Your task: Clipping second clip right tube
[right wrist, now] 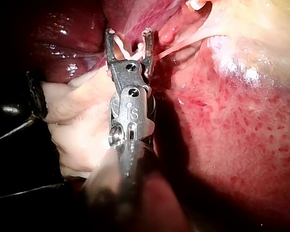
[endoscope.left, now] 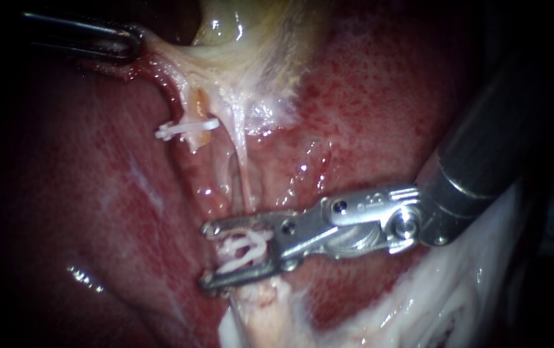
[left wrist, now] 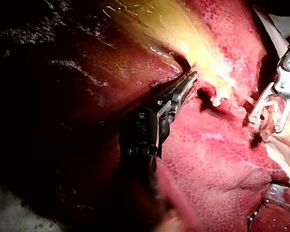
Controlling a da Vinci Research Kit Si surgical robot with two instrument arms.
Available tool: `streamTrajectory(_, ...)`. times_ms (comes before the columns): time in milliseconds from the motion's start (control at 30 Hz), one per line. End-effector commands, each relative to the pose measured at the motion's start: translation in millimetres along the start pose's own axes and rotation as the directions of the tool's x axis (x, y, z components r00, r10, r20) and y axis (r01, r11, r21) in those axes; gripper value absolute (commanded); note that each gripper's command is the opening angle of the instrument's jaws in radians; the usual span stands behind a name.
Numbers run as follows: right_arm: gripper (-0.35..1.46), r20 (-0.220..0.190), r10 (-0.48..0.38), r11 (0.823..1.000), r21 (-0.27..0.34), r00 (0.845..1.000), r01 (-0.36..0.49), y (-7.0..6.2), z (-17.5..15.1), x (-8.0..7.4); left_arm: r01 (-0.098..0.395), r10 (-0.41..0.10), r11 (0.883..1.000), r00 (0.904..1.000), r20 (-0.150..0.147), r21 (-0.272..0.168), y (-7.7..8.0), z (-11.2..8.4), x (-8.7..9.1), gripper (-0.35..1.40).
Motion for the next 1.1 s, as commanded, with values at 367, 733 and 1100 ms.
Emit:
streamTrajectory(367, 0.42, -0.012, 0.032, 0.999, -0.01, 0.999, -0.032, -0.1, -5.3, 1.2, 0.0, 0.0, 1.0, 1.0, 0.0, -0.001, 0.1, -0.2, 0.0, -0.35)
streamTrajectory(733, 0.43, -0.006, 0.09, 0.995, -0.032, 0.996, -0.091, 1.5, -8.0, 0.3, 0.001, -0.001, 1.0, 1.0, 0.0, 0.0, 0.1, -0.2, 0.0, -0.35)
streamTrajectory(1100, 0.43, 0.028, 0.113, 0.993, -0.036, 0.993, -0.112, 3.0, -4.9, -1.0, 0.001, -0.001, 1.0, 1.0, 0.0, 0.0, 0.2, -0.2, 0.1, -0.35)
